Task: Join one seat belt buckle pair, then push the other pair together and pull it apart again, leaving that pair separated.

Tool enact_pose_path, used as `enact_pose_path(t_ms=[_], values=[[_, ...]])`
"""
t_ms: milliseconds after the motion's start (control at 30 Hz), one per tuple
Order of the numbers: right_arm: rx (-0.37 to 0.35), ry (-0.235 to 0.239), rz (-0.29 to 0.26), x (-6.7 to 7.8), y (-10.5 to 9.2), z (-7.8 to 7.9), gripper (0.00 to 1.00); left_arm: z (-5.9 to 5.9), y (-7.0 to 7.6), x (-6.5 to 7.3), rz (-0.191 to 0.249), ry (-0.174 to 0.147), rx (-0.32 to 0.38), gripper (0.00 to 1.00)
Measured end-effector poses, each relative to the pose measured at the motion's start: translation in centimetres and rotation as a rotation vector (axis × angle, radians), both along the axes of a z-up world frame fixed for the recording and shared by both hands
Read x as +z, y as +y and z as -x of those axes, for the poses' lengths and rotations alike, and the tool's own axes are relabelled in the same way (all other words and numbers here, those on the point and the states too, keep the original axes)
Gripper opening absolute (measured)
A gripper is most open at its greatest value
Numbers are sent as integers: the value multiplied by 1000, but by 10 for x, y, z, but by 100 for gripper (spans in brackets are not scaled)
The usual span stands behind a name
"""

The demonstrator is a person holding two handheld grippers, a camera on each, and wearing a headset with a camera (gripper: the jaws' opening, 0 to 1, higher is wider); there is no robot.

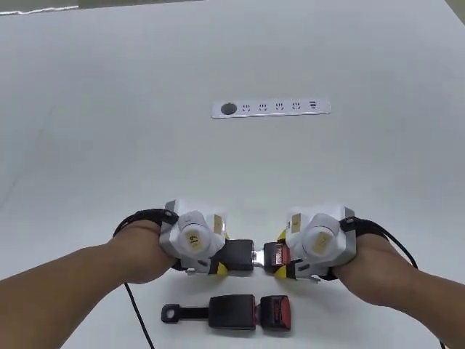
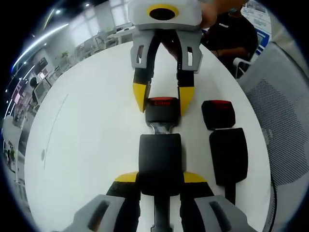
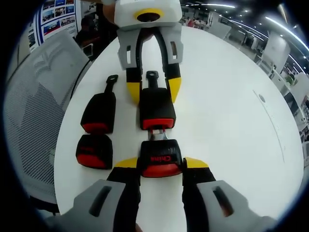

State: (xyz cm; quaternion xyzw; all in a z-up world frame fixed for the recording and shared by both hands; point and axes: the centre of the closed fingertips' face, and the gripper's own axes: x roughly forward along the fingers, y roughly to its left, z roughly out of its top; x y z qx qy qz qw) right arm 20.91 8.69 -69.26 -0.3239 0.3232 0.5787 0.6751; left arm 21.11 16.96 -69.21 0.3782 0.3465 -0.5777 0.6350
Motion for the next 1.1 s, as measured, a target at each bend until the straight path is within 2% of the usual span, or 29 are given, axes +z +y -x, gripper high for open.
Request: enact_pose_path(t_ms=[67, 267, 467, 533, 667, 800, 900, 1100], values=[[-4, 17, -35, 2, -3, 4, 32, 0, -1, 0, -1, -2, -12, 31], [3, 10, -46, 3, -4, 2, 33, 0, -2, 1, -10, 2, -16, 31], [10, 8, -40, 3, -23, 5, 33, 2, -3, 3, -12, 4, 1, 32], [-7, 23, -57, 3, -29, 4, 33, 1, -3, 3, -16, 3, 3, 32], [-5, 24, -47, 3, -45, 8, 33, 2, -3, 4, -21, 6, 2, 32], [-38, 31, -23, 2, -61, 3, 34, 1, -4, 4, -19, 5, 6, 32], [-50, 31, -14, 2, -70, 3, 34, 2, -5, 5, -36, 4, 14, 32], [-60, 30, 6, 0, -92, 8, 34, 3, -5, 5, -43, 8, 9, 33]])
